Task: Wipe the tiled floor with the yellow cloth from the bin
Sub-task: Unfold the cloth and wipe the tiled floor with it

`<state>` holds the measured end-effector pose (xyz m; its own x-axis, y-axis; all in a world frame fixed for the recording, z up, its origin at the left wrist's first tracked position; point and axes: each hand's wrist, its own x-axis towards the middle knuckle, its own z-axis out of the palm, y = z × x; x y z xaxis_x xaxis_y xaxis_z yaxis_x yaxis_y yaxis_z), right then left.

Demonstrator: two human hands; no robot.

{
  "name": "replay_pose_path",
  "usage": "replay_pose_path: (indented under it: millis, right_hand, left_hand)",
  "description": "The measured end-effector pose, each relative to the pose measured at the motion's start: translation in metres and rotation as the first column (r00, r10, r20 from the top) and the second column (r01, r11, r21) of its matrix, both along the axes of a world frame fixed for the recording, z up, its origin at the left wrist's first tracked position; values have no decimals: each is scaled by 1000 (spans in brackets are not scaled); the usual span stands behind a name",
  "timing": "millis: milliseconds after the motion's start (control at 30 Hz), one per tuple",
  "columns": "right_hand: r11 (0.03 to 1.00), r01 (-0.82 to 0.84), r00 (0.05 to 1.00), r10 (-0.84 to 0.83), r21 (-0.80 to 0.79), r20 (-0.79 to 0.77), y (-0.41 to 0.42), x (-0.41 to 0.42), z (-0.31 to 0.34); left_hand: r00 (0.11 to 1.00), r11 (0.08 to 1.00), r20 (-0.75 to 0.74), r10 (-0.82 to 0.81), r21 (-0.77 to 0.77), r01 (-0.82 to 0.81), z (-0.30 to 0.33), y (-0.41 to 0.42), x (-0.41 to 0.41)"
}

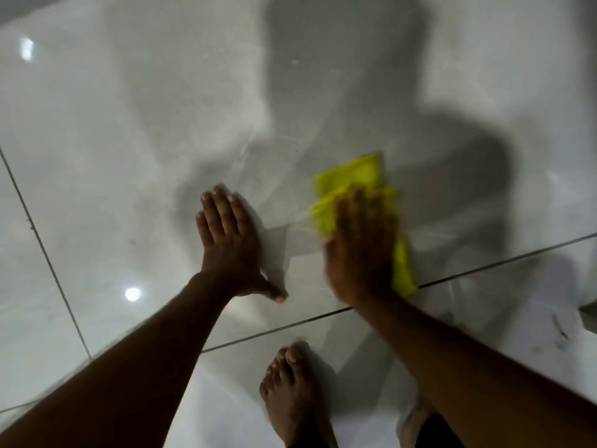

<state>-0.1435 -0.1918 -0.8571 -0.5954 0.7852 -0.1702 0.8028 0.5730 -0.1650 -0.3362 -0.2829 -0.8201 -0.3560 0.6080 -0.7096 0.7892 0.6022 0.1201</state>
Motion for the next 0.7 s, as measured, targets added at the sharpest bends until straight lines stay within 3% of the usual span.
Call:
replay_pose_path:
  millis: [67,133,200,233,267,333,367,433,500,567,600,667,700]
  right_hand:
    - [936,-351,935,349,-30,-60,-18,2,0]
    - [722,-691,719,690,21,-79,12,18,-3]
    - [502,-854,501,864,138,-41,75,34,-11]
    - [502,-845,511,859,181,2,111,44,-15]
    - [596,-777,615,788,201,42,144,54,-17]
    - [868,-465,885,455,173,97,181,73,-14]
    - [956,-244,968,229,164,105,178,77,-10]
    - [981,125,986,-140,150,92,142,67,-5]
    - [943,321,943,-327,91,67,88,42,0]
    - [950,310,950,-311,36,20,30,15,-1]
    - [977,211,977,-211,5,-6,2,4,-1]
    - [987,-148,987,144,-59,-68,-39,-8,1]
    - [934,-351,934,343,-64,-103,-44,-5,-1]
  left_hand:
    - [1000,999,-6,-14,48,15,-2,-4,0]
    - [999,997,-1,-41,60,41,-2,-11,-2]
    - [999,996,-11,-51,66,52,-3,-16,-7]
    - [999,996,-5,-51,70,51,-4,-16,-6]
    - [999,997,7,-43,67,42,-5,-16,-5]
    - [999,998,13,-31,55,30,-3,-14,-3]
    - [999,998,9,-33,49,33,-1,-13,-3]
    - [999,998,7,-41,49,41,1,-11,-2]
    - [999,998,6,-36,47,36,2,-10,-2]
    - [999,998,3,-36,51,36,1,-10,-2]
    - [999,998,1,-38,50,38,0,-10,-3]
    - [999,998,3,-40,51,40,-2,-12,-4]
    - [999,997,4,-40,62,40,-3,-13,-4]
